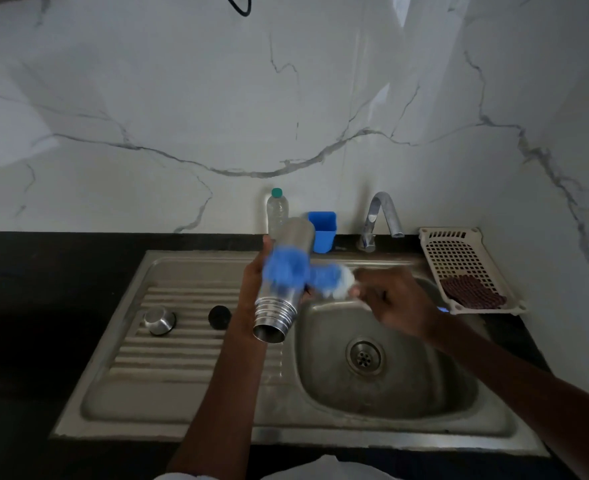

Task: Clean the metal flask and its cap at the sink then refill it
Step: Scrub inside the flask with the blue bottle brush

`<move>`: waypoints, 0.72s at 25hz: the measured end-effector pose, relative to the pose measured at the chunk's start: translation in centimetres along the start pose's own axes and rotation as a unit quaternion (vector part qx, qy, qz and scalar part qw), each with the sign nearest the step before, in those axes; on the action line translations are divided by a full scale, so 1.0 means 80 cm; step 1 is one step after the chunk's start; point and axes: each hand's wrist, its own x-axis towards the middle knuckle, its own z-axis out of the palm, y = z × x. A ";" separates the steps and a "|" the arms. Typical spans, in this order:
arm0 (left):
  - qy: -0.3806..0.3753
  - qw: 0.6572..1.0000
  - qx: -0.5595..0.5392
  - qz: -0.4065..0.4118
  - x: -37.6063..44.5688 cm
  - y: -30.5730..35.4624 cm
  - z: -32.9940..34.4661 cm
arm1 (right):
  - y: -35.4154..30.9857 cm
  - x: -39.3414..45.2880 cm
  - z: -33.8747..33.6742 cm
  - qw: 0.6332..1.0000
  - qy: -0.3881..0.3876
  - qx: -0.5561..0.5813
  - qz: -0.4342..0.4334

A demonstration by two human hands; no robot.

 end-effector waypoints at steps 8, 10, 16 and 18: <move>-0.045 0.997 -0.056 -0.036 -0.004 -0.002 0.006 | 0.013 0.021 0.000 0.995 0.013 0.038 0.095; -0.063 0.997 -0.028 -0.038 -0.003 -0.002 0.008 | 0.007 0.000 -0.005 0.996 -0.048 0.070 -0.006; -0.088 0.996 0.004 -0.022 -0.007 -0.003 0.005 | 0.032 0.031 0.006 0.983 0.095 0.002 0.156; -0.081 0.997 -0.002 -0.015 -0.011 -0.005 -0.002 | 0.032 0.034 0.011 0.978 0.047 -0.004 0.202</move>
